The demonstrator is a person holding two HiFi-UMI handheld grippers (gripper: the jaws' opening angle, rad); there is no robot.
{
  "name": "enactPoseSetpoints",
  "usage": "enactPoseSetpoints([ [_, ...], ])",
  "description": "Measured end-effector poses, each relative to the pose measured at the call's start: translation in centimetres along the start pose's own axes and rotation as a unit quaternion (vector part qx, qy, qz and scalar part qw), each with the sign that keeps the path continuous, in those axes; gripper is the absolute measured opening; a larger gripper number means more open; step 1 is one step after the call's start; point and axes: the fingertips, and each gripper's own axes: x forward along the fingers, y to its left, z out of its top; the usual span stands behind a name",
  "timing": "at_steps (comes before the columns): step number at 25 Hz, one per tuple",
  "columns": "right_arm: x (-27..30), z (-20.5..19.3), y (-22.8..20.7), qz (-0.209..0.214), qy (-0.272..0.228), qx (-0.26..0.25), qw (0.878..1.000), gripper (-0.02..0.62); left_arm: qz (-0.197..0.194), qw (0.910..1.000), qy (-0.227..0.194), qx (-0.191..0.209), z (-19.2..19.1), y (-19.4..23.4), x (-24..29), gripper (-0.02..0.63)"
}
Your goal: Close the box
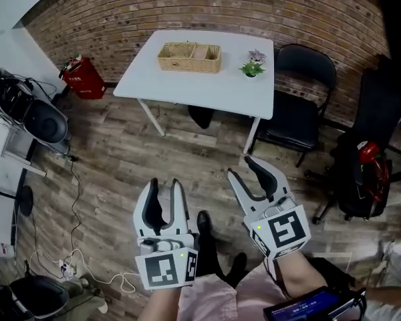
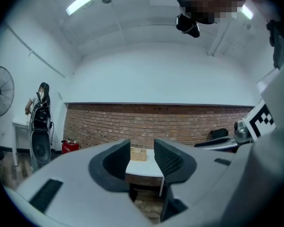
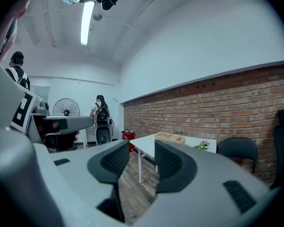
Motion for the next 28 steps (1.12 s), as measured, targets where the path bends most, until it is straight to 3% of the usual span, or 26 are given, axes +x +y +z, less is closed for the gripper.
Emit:
enactPoseSetpoints([
  [7,11.5,1.5,-2.8,-0.022,0.008,0.0,1.0,0.16,-0.019,0.9998,0.002,-0.007,0.1,6.4,10.7,0.153],
  [13,18.0,4.0,-4.4,-0.044,-0.006,-0.003,0.999,0.15,-0.035,0.9993,-0.015,0.0,1.9,10.1,17.1,0.153],
  [28,23.5,5.7,-6.9,-0.081,-0.005,-0.017,0.997,0.12,-0.059,0.9982,-0.013,-0.002,0.9,13.5,23.4,0.153],
])
